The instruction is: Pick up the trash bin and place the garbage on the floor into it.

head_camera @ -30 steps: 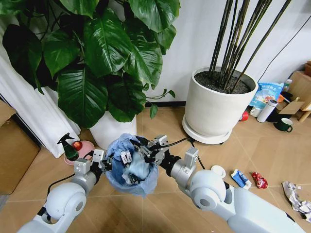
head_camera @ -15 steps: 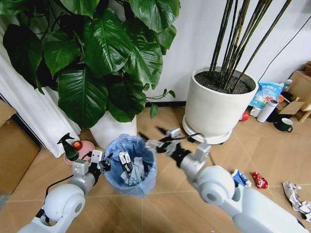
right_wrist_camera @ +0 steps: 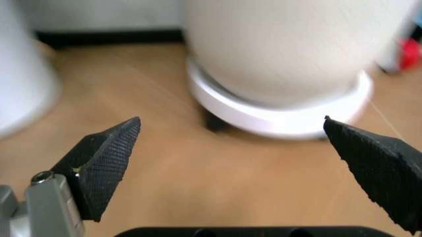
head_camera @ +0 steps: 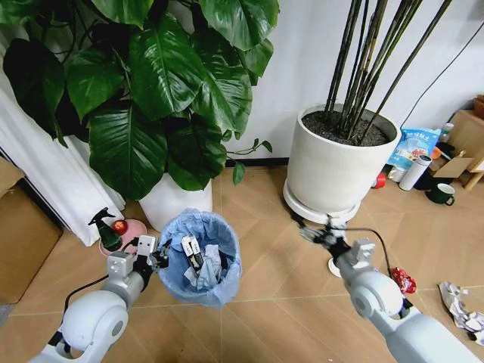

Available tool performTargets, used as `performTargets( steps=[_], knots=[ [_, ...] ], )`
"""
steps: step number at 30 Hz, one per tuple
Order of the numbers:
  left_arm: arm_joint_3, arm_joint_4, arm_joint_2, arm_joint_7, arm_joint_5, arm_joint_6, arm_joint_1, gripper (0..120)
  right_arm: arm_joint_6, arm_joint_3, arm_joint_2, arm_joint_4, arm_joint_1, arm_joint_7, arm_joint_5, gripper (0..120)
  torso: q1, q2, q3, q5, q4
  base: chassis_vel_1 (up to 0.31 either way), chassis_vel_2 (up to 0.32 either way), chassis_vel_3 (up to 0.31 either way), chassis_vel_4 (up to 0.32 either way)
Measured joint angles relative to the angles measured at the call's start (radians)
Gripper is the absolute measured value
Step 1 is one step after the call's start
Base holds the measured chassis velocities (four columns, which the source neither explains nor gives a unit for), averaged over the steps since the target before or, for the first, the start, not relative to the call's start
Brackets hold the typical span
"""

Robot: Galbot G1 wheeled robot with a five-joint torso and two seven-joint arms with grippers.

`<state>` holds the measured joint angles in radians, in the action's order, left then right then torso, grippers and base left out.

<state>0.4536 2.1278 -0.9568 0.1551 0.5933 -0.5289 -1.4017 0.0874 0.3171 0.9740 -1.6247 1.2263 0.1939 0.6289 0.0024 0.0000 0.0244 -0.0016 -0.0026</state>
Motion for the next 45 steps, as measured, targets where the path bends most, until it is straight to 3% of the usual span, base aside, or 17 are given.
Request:
performTargets(
  steps=[7,24,45],
  knots=[
    [-0.001,0.001,0.0,-0.005,0.0,0.002,-0.005,0,0.015,0.06,0.098,0.24,-0.051,0.04,0.001,100,0.0,0.0,0.0,-0.0003,0.0001,0.0,0.0,0.0,0.0],
    [-0.016,0.0,0.004,-0.006,-0.002,0.005,-0.007,0,0.029,0.147,0.234,0.551,-0.144,0.031,0.044,100,0.0,0.0,0.0,-0.0001,0.0,0.0,0.0,0.0,0.0],
    [-0.023,-0.004,0.013,0.002,0.0,0.005,-0.009,0,0.016,0.147,0.306,0.689,-0.248,0.058,0.055,100,0.0,0.0,0.0,-0.0005,-0.0001,0.0,0.0,0.0,0.0]
  ],
)
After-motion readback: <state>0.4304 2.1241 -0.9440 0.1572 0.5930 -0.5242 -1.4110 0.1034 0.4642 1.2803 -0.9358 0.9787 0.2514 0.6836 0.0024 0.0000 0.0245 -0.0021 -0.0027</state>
